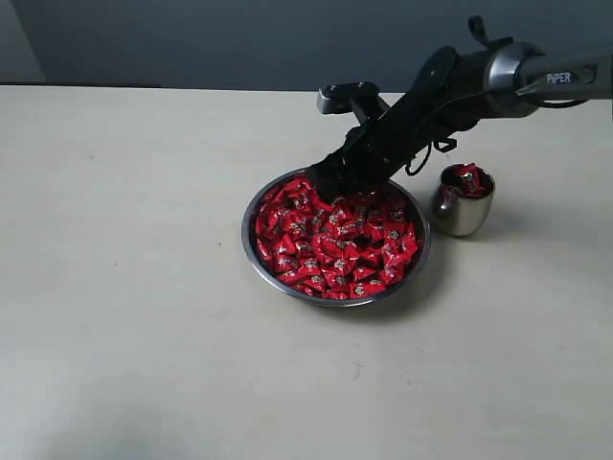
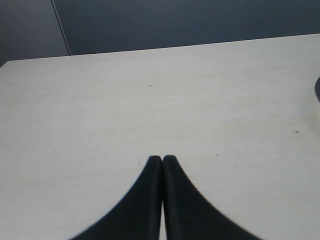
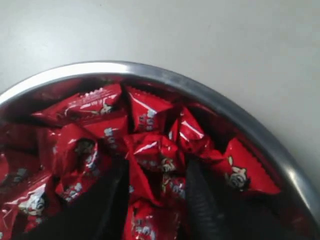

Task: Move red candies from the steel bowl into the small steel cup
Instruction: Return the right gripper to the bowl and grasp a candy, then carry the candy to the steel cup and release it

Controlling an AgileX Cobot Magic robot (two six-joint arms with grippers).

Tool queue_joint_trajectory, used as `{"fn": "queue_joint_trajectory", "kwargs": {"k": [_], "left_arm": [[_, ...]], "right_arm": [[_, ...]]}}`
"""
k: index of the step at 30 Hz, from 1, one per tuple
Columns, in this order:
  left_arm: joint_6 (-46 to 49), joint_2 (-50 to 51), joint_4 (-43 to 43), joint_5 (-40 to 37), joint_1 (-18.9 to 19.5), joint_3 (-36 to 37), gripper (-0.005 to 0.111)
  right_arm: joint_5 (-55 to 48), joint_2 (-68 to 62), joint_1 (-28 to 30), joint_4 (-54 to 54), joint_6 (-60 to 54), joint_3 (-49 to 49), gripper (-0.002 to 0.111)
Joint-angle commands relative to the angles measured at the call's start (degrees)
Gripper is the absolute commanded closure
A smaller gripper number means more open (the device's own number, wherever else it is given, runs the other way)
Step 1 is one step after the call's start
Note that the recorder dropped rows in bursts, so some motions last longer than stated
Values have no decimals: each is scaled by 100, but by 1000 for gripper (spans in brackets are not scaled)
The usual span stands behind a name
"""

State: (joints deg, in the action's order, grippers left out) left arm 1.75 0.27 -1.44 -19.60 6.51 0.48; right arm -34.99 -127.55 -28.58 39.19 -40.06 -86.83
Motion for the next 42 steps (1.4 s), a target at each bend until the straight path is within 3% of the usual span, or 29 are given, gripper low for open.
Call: {"fn": "queue_joint_trajectory", "kwargs": {"k": [1,6,20,27,38,40,42], "left_arm": [[-7,-27,-11,28,-31,-48,106],[-7,-27,-11,28,-31,-48,106],[-7,-27,-11,28,-31,-48,106],[-7,-27,-11,28,-31,-48,106],[-7,-27,-11,28,-31,-48,106],[-7,-27,-11,28,-31,-48,106],[-7,-27,-11,28,-31,-48,106]], "right_arm": [[169,11,29,31,-48,-44,88],[417,11,29,54,-48,-44,109],[415,36,29,33,-48,-44,109],[579,-22,29,182,-48,-44,76],[379,-185,29,1044,-631,-44,75],[348,-194,29,1081,-682,-44,81],[360,-194,29,1081,-682,-44,101]]}}
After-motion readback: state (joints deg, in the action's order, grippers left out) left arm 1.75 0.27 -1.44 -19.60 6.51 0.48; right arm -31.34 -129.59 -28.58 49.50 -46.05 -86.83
